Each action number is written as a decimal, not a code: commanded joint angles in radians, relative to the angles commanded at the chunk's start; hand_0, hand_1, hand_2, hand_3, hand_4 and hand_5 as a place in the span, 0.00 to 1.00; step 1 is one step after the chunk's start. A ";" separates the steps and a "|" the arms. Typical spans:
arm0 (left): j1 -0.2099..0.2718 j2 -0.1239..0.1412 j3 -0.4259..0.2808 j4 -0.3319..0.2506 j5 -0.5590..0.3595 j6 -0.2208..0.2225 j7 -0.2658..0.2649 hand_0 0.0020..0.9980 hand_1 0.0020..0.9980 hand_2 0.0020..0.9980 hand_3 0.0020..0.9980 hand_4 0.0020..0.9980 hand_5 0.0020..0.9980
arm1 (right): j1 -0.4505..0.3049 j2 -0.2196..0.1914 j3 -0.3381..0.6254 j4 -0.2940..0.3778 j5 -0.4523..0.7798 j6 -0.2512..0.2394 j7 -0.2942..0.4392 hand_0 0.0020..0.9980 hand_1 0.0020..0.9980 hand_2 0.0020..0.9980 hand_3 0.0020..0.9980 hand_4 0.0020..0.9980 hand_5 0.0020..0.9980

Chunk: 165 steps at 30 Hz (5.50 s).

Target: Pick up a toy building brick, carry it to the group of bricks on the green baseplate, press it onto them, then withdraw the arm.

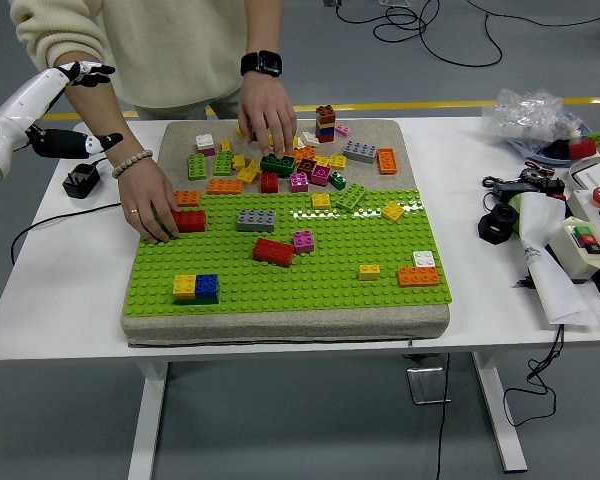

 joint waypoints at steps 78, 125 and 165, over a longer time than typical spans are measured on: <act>0.012 -0.012 -0.017 0.021 -0.016 -0.006 0.016 0.91 0.82 0.76 0.80 0.80 0.09 | 0.001 0.001 0.002 0.000 -0.002 0.001 0.000 0.77 0.72 0.77 0.77 0.97 0.70; 0.009 -0.090 0.297 0.147 0.135 -0.015 0.026 0.89 0.79 0.61 0.62 0.67 0.03 | -0.001 0.002 0.006 0.000 -0.001 0.003 0.000 0.77 0.72 0.77 0.77 0.97 0.70; -0.122 -0.091 0.554 0.354 0.151 0.098 -0.028 0.89 0.79 0.68 0.74 0.77 0.05 | 0.004 0.004 -0.007 0.000 -0.003 0.004 -0.002 0.77 0.72 0.77 0.77 0.97 0.70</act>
